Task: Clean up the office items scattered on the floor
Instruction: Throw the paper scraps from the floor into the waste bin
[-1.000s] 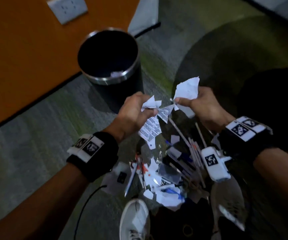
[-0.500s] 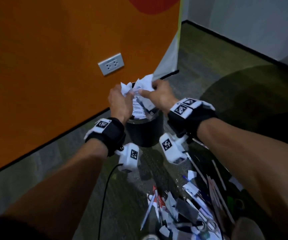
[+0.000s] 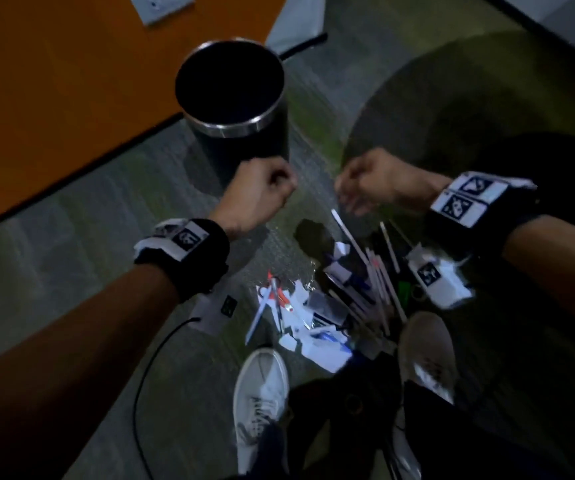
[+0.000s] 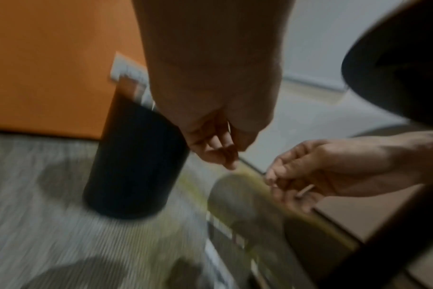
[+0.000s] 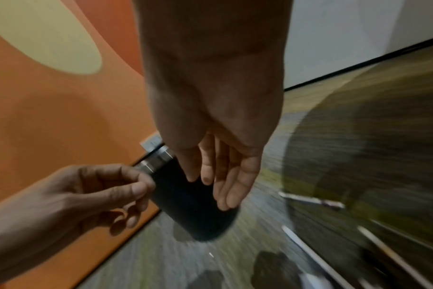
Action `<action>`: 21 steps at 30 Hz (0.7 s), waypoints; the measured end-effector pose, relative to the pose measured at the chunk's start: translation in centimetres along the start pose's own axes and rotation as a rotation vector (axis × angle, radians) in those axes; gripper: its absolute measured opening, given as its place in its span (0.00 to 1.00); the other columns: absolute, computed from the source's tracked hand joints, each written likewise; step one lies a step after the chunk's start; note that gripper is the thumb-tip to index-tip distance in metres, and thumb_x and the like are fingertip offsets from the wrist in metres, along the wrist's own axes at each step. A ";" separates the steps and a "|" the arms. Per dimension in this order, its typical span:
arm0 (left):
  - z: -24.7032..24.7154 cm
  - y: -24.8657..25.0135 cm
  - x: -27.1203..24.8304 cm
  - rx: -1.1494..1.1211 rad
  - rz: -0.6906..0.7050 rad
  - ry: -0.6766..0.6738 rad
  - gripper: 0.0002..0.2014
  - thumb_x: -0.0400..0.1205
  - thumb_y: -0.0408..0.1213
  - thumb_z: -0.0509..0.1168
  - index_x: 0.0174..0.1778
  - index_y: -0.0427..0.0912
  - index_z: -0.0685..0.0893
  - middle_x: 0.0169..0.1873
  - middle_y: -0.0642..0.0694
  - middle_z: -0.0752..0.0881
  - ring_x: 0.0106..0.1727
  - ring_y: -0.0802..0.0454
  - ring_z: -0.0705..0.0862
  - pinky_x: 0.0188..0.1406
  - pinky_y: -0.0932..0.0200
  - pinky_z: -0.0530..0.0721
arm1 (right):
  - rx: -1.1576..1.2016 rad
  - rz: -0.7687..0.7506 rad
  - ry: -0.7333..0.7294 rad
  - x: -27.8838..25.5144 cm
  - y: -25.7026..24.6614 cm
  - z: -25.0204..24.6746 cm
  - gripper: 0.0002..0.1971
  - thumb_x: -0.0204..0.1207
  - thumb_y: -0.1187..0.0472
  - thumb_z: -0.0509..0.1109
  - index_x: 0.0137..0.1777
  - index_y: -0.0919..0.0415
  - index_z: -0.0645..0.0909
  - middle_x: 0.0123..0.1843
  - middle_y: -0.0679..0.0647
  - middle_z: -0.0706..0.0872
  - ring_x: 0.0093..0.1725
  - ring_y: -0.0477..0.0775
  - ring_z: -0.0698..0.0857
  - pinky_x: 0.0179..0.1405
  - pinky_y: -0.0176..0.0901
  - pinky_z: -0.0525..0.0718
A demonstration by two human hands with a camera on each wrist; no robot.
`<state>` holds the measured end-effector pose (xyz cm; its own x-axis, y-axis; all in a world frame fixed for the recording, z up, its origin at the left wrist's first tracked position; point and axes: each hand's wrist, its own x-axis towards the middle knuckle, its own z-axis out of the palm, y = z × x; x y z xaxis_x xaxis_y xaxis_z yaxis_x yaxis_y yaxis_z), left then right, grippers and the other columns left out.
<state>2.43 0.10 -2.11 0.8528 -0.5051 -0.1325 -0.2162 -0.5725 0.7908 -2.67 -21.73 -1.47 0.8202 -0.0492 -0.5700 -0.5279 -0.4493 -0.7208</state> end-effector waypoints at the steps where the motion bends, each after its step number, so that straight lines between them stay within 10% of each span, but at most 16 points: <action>1: 2.7 -1.6 -1.0 0.006 -0.014 -0.075 0.06 0.80 0.33 0.65 0.42 0.43 0.87 0.29 0.52 0.86 0.30 0.56 0.84 0.36 0.61 0.84 | -0.017 0.048 -0.049 -0.5 3.1 0.8 0.09 0.78 0.77 0.60 0.47 0.72 0.83 0.36 0.63 0.88 0.30 0.53 0.88 0.30 0.44 0.89; 6: 10.6 -9.4 -4.4 -0.027 -0.179 -0.379 0.08 0.80 0.32 0.61 0.37 0.45 0.83 0.26 0.48 0.82 0.31 0.46 0.83 0.38 0.46 0.85 | -0.126 0.198 -0.060 -1.4 13.3 5.2 0.06 0.79 0.70 0.68 0.48 0.73 0.86 0.37 0.67 0.86 0.34 0.60 0.85 0.37 0.48 0.86; 16: 20.9 -14.3 -9.1 0.537 0.287 -0.536 0.27 0.73 0.41 0.73 0.67 0.34 0.81 0.63 0.34 0.83 0.64 0.32 0.79 0.65 0.46 0.70 | -0.453 0.134 -0.009 -1.0 22.6 14.8 0.09 0.68 0.56 0.77 0.44 0.59 0.82 0.43 0.57 0.87 0.46 0.57 0.86 0.40 0.43 0.77; 21: 22.4 -13.2 -7.9 0.793 0.265 -0.584 0.22 0.77 0.35 0.68 0.69 0.41 0.76 0.63 0.42 0.79 0.66 0.39 0.73 0.54 0.44 0.79 | -0.449 0.081 0.012 -0.8 23.2 15.0 0.08 0.73 0.61 0.73 0.51 0.60 0.86 0.48 0.61 0.90 0.50 0.59 0.88 0.45 0.42 0.79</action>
<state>-12.10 -2.81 -24.84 0.4127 -0.7926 -0.4488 -0.7978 -0.5523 0.2419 -18.91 -18.73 -23.67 0.7840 -0.1098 -0.6109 -0.4451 -0.7855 -0.4300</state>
